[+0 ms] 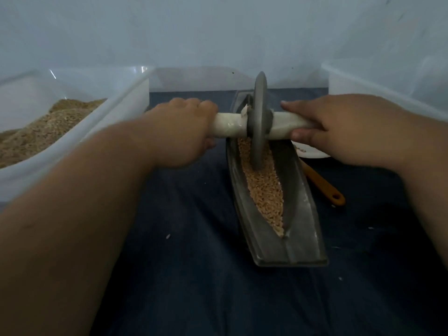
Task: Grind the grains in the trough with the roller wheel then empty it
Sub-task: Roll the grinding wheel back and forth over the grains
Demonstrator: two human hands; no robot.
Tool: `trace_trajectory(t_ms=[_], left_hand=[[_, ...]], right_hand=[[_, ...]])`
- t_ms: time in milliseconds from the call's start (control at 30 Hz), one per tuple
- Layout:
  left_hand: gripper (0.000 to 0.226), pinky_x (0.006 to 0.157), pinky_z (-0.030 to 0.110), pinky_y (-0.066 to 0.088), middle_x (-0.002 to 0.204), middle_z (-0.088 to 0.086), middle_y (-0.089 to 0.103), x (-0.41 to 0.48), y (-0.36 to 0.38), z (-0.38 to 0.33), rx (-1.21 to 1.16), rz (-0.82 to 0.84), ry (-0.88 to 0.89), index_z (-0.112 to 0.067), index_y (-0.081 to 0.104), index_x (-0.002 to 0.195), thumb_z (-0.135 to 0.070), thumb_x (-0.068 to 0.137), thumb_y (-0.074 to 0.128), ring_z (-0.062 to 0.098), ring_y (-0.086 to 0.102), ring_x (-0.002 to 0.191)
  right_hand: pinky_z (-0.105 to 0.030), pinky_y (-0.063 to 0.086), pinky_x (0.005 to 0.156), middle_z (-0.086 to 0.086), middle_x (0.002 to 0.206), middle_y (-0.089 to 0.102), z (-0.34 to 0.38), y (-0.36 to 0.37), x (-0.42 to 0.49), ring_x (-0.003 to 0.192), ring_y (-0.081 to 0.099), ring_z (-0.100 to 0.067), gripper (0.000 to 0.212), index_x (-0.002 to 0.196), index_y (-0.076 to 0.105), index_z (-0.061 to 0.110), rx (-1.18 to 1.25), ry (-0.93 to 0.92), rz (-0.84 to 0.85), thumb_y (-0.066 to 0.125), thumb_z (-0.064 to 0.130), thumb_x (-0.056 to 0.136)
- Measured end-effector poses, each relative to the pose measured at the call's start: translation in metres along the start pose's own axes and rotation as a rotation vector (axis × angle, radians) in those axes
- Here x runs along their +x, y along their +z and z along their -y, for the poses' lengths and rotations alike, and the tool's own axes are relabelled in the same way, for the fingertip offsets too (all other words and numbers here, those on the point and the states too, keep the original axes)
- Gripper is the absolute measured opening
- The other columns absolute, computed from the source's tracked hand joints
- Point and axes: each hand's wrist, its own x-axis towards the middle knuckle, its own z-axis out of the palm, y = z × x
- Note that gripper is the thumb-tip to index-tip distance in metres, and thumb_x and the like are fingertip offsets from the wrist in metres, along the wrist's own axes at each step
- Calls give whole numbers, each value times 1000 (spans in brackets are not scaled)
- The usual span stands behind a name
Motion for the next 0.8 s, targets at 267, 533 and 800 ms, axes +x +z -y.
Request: trace_trajectory(t_ms=[267,533,800], left_hand=[[26,56,15,29,78,-14,49,-32,-40,-3,-147,391,75,-37,47,98,-55,80,48,-1,50,73],[31,80,44,43,108,11,56,2,3,-8,30,-84,-46,-15,50,114,-38,92,53,32,54,95],[46,94,50,40,123,17,52,10,12,-8,78,-114,-99,-10,44,128,-38,92,53,38,49,111]], right_hand=[[-21,30,69,40,91,45,21,-40,-30,85,44,11,71,118,28,78,158,-82,251,18,82,48],[-33,37,86,1,139,54,1,3,1,121,51,-22,59,146,31,47,121,56,5,49,52,91],[-36,39,83,-4,128,58,3,14,12,114,53,-29,62,148,33,39,-12,65,-149,50,54,90]])
